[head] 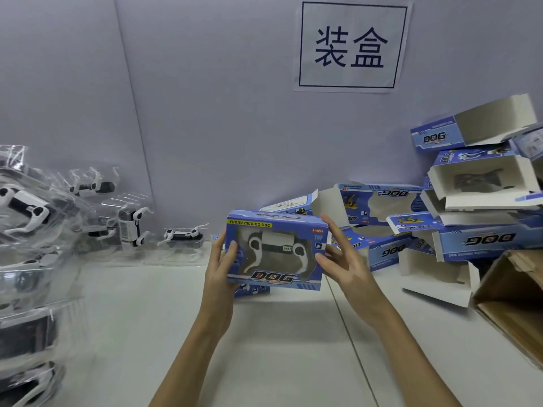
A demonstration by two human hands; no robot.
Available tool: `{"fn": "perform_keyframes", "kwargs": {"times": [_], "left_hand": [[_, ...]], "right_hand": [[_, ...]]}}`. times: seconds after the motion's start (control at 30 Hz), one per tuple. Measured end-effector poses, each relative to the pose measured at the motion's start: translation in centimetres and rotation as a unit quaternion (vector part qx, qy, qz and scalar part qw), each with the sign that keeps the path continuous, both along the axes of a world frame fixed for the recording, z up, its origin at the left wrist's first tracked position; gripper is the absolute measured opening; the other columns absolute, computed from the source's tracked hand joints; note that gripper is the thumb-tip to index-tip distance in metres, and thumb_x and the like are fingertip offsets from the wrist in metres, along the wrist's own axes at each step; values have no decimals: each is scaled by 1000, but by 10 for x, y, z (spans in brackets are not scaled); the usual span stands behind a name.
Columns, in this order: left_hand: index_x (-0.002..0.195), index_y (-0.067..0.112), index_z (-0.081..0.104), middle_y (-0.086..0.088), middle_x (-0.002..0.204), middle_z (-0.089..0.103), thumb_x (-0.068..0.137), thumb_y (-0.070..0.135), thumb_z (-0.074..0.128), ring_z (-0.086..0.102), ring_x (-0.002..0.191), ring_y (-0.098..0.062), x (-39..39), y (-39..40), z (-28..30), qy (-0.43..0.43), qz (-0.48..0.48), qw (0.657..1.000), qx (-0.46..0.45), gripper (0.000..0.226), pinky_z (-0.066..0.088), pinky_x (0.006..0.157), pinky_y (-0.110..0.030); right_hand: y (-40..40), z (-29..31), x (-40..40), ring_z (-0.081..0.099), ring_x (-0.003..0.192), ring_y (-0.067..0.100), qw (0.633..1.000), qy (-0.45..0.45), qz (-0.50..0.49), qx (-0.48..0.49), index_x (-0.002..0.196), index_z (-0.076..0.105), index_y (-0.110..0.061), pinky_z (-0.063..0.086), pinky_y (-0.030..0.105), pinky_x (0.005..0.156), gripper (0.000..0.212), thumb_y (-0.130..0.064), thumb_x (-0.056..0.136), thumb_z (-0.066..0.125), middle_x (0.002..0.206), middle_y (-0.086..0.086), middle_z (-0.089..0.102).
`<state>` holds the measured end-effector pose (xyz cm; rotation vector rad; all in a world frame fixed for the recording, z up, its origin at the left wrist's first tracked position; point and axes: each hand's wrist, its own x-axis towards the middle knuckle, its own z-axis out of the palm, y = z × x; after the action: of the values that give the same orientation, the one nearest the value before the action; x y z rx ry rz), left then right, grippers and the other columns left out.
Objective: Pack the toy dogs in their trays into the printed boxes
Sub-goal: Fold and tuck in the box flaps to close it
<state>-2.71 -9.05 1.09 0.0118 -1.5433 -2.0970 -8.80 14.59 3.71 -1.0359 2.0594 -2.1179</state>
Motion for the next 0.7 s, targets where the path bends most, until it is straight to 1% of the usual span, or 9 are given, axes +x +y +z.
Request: {"fn": "perform_keyframes", "kwargs": {"times": [0.07,0.13,0.23,0.37,0.43,0.5,0.57,0.63,0.7], "left_hand": [[143,46,52,2,130,70,92,53,60,71,116,-24,3,-6,0,-4,-11,1000,-27,52,62,86,-46],[144,44,53,2,132,70,92,54,59,70,117,-22,4,-9,0,0,-9,999,-51,53,60,90,-46],[126,38,70,0,122,75,87,56,62,76,102,-20,3,-10,5,-35,17,999,-10,43,62,77,-39],[111,16,76,-16,97,78,82,75,63,73,78,-31,2,-9,7,-94,38,995,3,68,57,66,-36],[120,15,72,-17,101,77,87,82,52,71,82,-29,5,-9,9,-87,36,995,28,78,56,70,-38],[128,18,69,-15,112,75,90,79,43,71,91,-29,8,-14,13,-53,21,995,86,76,60,70,-38],[128,15,69,-15,116,72,94,75,39,69,95,-29,9,-19,17,-29,11,994,108,75,63,64,-35],[125,11,70,-13,117,72,99,71,36,68,90,-26,7,-19,16,-27,2,996,82,74,61,58,-29],[118,8,71,-11,116,73,101,68,36,65,84,-25,5,-13,15,-43,-13,997,59,71,57,55,-26]], "right_hand": [[7,4,0,60,133,18,999,0,31,10,155,37,-55,51,28,107,69,-18,102,63,143,-3,65],[11,8,-2,60,134,21,999,-12,36,12,155,36,-55,52,34,109,70,-20,102,65,144,-1,64],[15,6,-7,68,122,32,996,-66,51,28,147,41,-56,58,50,101,63,-32,99,73,133,8,70],[19,2,-9,72,111,39,974,-163,120,104,140,53,-39,62,51,90,61,-48,86,82,123,15,74],[20,6,-7,73,108,40,975,-163,113,99,135,61,-25,63,53,88,56,-44,87,82,121,18,74],[25,12,-3,73,108,43,984,-156,74,39,132,64,-18,63,54,85,49,-38,90,79,120,21,73],[33,16,8,73,107,44,984,-157,4,-89,132,65,-13,63,55,84,54,-36,85,81,119,23,73],[44,17,21,76,99,39,952,-146,-81,-255,122,67,-9,63,52,84,51,-35,81,85,111,19,75],[59,22,35,75,96,34,894,-125,-166,-398,121,64,-9,63,45,85,49,-31,83,87,107,16,73]]}}
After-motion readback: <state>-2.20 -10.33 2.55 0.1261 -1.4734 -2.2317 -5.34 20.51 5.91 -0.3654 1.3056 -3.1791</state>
